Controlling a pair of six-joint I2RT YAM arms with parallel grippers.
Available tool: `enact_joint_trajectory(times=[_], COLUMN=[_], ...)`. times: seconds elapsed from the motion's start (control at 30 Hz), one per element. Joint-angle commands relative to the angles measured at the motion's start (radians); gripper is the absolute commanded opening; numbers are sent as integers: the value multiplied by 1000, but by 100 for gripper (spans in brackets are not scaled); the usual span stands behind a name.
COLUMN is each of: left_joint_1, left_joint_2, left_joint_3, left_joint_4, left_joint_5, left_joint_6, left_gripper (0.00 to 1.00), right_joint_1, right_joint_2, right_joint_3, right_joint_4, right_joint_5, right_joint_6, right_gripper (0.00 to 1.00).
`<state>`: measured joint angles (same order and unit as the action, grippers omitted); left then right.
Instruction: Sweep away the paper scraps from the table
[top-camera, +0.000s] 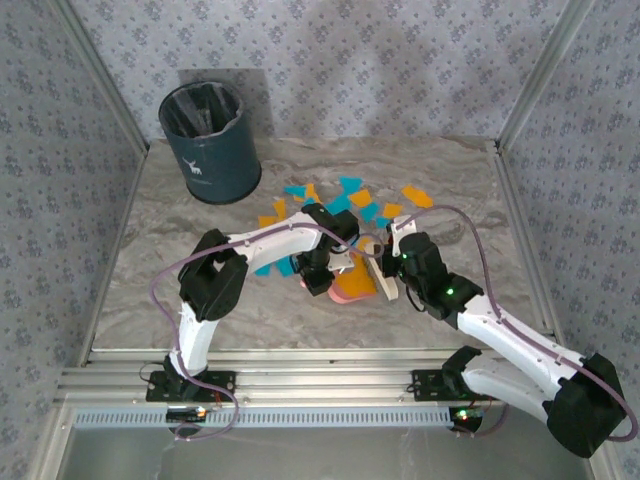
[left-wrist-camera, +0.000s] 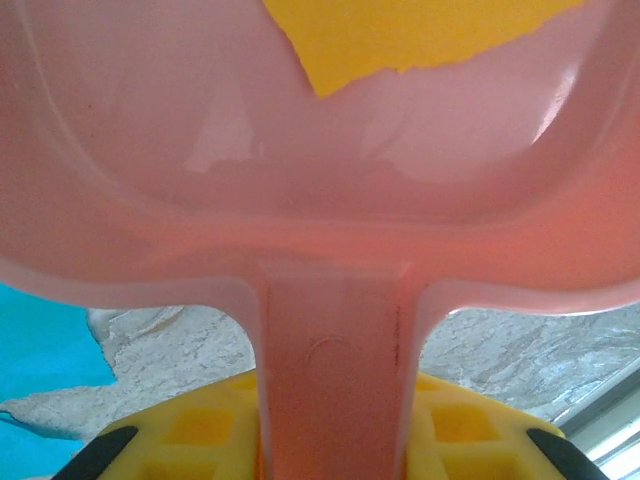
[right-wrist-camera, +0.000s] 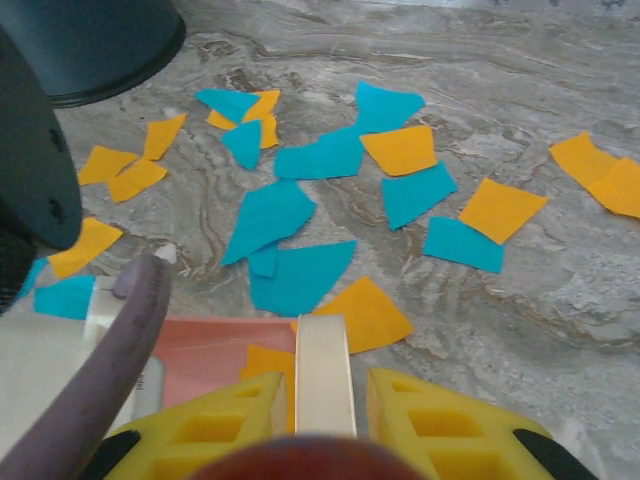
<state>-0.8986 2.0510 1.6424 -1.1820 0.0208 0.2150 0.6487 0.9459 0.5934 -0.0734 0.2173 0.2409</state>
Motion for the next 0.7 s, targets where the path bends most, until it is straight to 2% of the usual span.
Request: enact_joint_trajectory(times=[0.0, 0.4, 0.67], left_joint_1=[7, 38, 42], left_joint_2=[-29, -73, -66], left_joint_3=[-26, -73, -74], left_joint_4=[-13, 24, 24], left_joint_5=[-36, -32, -20], left_joint_6=[-29, -66, -64], left_gripper=[0, 0, 0], right_joint_1=[7, -27, -85], right_joint_2=[-24, -83, -16], right_joint_3=[19, 30, 72], right_joint_4=[75, 23, 14], right_joint_5=[-60, -41, 76], right_joint_6=[32, -21, -55], right_gripper=[0, 0, 0])
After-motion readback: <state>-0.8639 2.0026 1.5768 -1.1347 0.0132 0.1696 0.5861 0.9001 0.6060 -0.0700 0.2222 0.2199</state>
